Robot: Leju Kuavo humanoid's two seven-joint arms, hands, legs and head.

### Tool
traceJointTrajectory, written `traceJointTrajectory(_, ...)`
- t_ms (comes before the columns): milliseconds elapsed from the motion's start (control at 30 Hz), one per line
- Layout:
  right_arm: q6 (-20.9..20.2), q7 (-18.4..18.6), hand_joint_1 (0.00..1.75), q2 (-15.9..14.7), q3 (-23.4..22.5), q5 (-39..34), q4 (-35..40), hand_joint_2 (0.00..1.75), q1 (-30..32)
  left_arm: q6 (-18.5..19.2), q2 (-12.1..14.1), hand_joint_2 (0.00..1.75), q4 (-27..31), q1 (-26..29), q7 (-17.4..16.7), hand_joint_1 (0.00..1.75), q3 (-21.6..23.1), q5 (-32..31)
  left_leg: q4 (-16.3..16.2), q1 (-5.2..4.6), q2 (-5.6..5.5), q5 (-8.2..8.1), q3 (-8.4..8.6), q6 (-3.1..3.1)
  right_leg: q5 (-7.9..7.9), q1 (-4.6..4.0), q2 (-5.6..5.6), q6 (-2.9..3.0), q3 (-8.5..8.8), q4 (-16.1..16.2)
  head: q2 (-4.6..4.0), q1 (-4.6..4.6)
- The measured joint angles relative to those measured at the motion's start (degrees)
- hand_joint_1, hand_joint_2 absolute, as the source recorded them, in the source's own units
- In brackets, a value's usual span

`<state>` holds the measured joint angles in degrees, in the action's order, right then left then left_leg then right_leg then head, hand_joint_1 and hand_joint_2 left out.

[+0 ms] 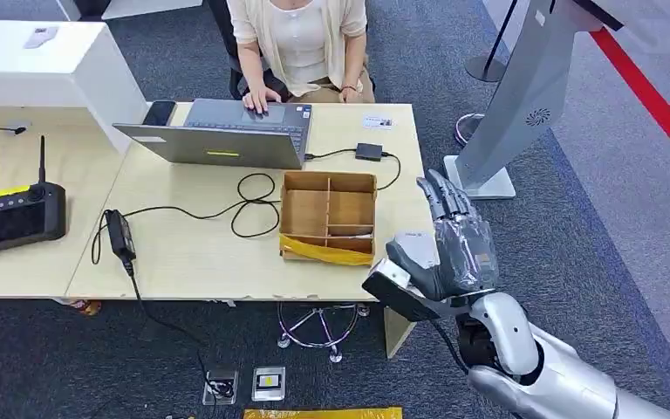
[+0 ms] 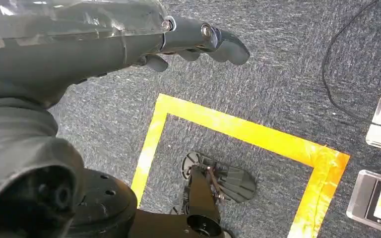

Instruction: Pass the card to the sensor for recognition and then transmit it.

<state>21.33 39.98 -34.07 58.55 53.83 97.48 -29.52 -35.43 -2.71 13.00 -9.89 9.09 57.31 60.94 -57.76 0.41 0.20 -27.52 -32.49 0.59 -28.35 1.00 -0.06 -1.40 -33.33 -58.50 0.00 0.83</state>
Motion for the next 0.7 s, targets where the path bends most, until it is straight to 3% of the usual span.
traceJointTrajectory(167, -0.3, 0.0, 0.0, 0.0, 0.0, 1.0, -0.1, 0.0, 0.0, 0.0, 0.0, 0.0, 0.0, 0.0, 0.0, 0.0, 0.0, 0.0, 0.0, 0.0, 0.0, 0.0, 0.0, 0.0, 0.0, 0.0, 0.0, 0.0, 0.0, 0.0, 0.0, 0.0)
traceJointTrajectory(200, -1.5, 0.0, 0.0, 0.0, 0.0, 6.3, -0.2, 0.0, 0.1, 0.0, 0.0, 0.0, 0.0, 0.0, 0.0, 0.0, 0.0, 0.0, 0.0, 0.0, 0.0, 0.0, 0.0, 0.0, 0.0, 0.0, 0.0, 0.0, 0.0, 0.0, 0.0, -0.02)
traceJointTrajectory(233, -1.7, 0.0, 0.0, 0.0, 0.0, 7.0, -0.3, 0.0, 0.1, 0.0, 0.0, 0.0, 0.0, 0.0, 0.0, 0.0, 0.0, 0.0, 0.0, 0.0, 0.0, 0.0, 0.0, 0.0, 0.0, 0.0, 0.0, 0.0, 0.0, 0.0, 0.0, 0.0)
traceJointTrajectory(267, -3.7, 0.0, 0.0, 0.1, 0.0, 18.7, -0.6, 0.0, 0.5, -0.1, 0.0, 0.0, 0.0, 0.0, -0.2, 0.0, 0.0, -0.2, 0.0, 0.0, 0.0, 0.0, 0.01, 0.0, -0.01, 0.0, 0.0, 0.01, 0.0, 0.0, 0.0, -0.02)
traceJointTrajectory(300, -4.8, 0.0, 0.0, 0.1, 0.1, 22.9, -0.9, 0.0, 0.9, -0.2, 0.0, 0.0, 0.0, 0.0, -0.6, 0.0, 0.0, -0.4, 0.0, 0.0, 0.0, 0.0, 0.0, 0.0, -0.01, 0.0, 0.0, 0.01, 0.0, 0.0, 0.0, 0.0)
traceJointTrajectory(467, -9.4, 0.0, 0.0, 2.6, 0.1, 25.0, -2.0, 0.0, 1.5, -0.1, 0.0, 0.0, 0.0, 0.0, -0.6, 0.0, 0.0, -0.8, 0.0, 0.01, -0.01, 0.0, 0.0, 0.0, -0.01, -0.01, -0.01, 0.01, 0.01, 0.0, 0.0, -0.02)
traceJointTrajectory(700, -11.9, 0.0, 0.0, 3.9, 0.0, 24.2, -2.1, 0.0, 2.3, 0.0, 0.0, 0.0, 0.0, 0.0, -0.7, 0.0, 0.0, -1.2, 0.0, 0.01, -0.01, 0.0, 0.0, 0.0, -0.02, -0.01, -0.02, 0.02, 0.01, 0.0, 0.0, 0.0)
